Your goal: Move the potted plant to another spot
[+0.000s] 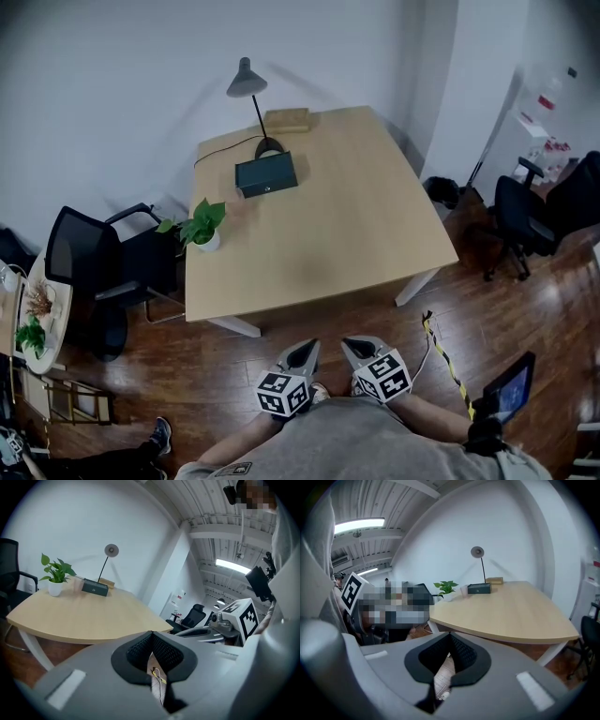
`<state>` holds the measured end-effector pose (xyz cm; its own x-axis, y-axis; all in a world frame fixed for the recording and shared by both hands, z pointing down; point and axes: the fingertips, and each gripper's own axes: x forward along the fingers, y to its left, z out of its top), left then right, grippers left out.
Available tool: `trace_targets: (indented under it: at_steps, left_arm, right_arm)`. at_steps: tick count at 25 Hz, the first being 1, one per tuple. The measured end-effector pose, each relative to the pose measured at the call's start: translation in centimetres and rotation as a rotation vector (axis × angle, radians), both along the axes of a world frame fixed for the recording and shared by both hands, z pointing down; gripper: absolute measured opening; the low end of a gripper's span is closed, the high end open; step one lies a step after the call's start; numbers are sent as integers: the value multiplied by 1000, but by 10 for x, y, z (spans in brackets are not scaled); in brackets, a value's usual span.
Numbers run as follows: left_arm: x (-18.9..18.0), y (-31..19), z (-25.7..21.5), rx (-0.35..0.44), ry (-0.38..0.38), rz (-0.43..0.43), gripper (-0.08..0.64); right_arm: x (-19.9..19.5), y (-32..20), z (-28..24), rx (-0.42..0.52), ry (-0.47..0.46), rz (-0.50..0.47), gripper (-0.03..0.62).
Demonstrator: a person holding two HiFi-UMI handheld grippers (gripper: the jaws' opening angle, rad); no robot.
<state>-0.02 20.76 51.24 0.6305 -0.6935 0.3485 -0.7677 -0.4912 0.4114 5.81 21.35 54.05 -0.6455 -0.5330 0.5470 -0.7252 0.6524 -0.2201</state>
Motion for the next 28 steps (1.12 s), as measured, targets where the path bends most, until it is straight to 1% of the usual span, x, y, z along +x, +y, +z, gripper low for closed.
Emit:
trace_targets:
  at_steps: [11,22,28]
  left_arm:
    - [-2,7,4,-12,-10,-25,0]
    - [-4,4,0,2,-14,-20,0]
    - [-1,4,-1,-1,-18,-1,0]
  right_arm:
    - [-2,4,0,16,2,-36,6]
    - [-8,-5,-6,37,-4,-41,6]
    - [-8,-8,-10,45,1,-35,6]
